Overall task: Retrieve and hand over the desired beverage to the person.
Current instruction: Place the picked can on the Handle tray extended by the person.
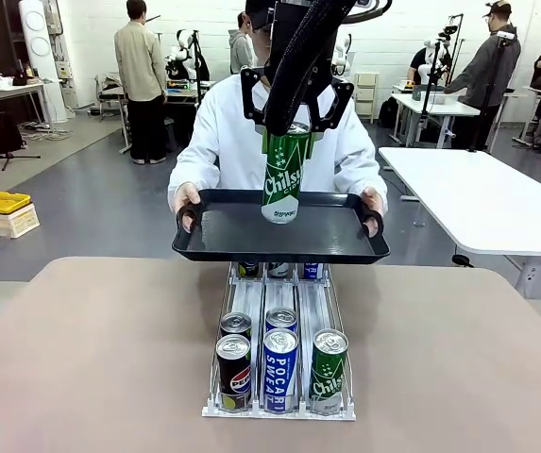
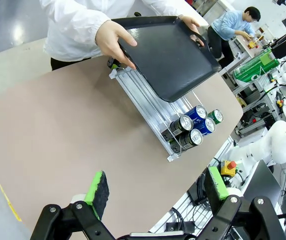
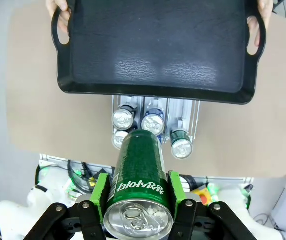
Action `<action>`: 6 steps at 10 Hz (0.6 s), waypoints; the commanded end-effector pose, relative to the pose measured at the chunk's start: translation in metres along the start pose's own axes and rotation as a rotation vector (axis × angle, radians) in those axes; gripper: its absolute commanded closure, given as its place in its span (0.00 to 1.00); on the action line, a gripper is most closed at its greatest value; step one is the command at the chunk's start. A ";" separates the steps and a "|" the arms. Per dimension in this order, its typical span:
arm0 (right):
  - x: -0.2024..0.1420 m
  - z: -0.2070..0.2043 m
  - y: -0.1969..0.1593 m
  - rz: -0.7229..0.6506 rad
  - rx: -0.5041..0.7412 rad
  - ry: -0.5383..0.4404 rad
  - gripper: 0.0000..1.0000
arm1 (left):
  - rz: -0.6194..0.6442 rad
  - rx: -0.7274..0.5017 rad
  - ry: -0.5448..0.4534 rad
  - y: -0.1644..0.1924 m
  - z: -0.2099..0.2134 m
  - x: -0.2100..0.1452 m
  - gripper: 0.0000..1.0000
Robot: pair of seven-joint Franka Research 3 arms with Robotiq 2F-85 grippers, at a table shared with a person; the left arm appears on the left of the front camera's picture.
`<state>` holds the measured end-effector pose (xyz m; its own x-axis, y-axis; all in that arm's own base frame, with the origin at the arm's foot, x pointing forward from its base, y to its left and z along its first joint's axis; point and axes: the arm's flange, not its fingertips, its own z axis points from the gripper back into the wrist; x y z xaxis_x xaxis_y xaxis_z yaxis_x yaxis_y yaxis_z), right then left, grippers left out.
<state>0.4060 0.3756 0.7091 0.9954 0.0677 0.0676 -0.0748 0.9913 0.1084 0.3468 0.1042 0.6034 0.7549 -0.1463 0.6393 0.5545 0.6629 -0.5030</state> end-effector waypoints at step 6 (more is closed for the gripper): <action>-0.005 0.002 -0.003 -0.009 0.013 -0.001 0.55 | -0.017 -0.012 -0.011 0.001 0.001 0.000 0.00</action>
<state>0.4060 0.3756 0.7091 0.9954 0.0677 0.0676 -0.0748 0.9913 0.1084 0.3468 0.1042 0.6034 0.7548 -0.1464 0.6394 0.5547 0.6629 -0.5030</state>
